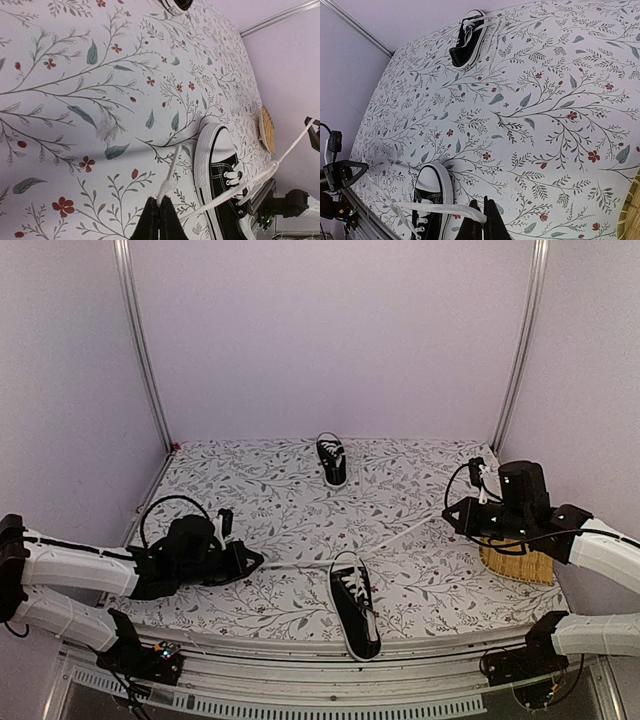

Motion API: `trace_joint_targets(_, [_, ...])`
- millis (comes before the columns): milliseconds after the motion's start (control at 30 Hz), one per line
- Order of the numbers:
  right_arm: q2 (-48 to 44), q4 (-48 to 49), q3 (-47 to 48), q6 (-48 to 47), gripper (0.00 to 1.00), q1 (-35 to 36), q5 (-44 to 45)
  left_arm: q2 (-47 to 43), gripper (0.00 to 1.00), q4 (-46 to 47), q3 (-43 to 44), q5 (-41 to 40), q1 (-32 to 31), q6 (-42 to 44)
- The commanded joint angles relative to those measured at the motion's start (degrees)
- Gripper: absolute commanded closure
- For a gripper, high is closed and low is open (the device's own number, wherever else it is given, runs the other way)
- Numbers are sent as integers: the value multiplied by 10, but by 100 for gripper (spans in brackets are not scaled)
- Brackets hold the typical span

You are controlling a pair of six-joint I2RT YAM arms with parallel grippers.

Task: Tie the shoes
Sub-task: Place the shoelace at the center of the board.

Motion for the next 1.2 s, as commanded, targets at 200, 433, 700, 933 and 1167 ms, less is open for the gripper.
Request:
trace_joint_targets(200, [-40, 64, -56, 1, 98, -12, -113, -32, 100, -36, -4, 29, 23, 40])
trace_joint_targets(433, [-15, 126, -5, -81, 98, 124, -268, 66, 100, -55, 149, 93, 23, 154])
trace_joint_targets(700, [205, 185, 111, -98, 98, 380, -217, 164, 100, -59, 295, 170, 16, 218])
trace_joint_targets(933, [279, 168, 188, -118, 32, 428, -149, 202, 100, -53, 357, 216, -14, 253])
trace_joint_targets(1167, [191, 123, 145, -78, 22, 314, -116, 201, 100, -23, 354, 233, -47, 282])
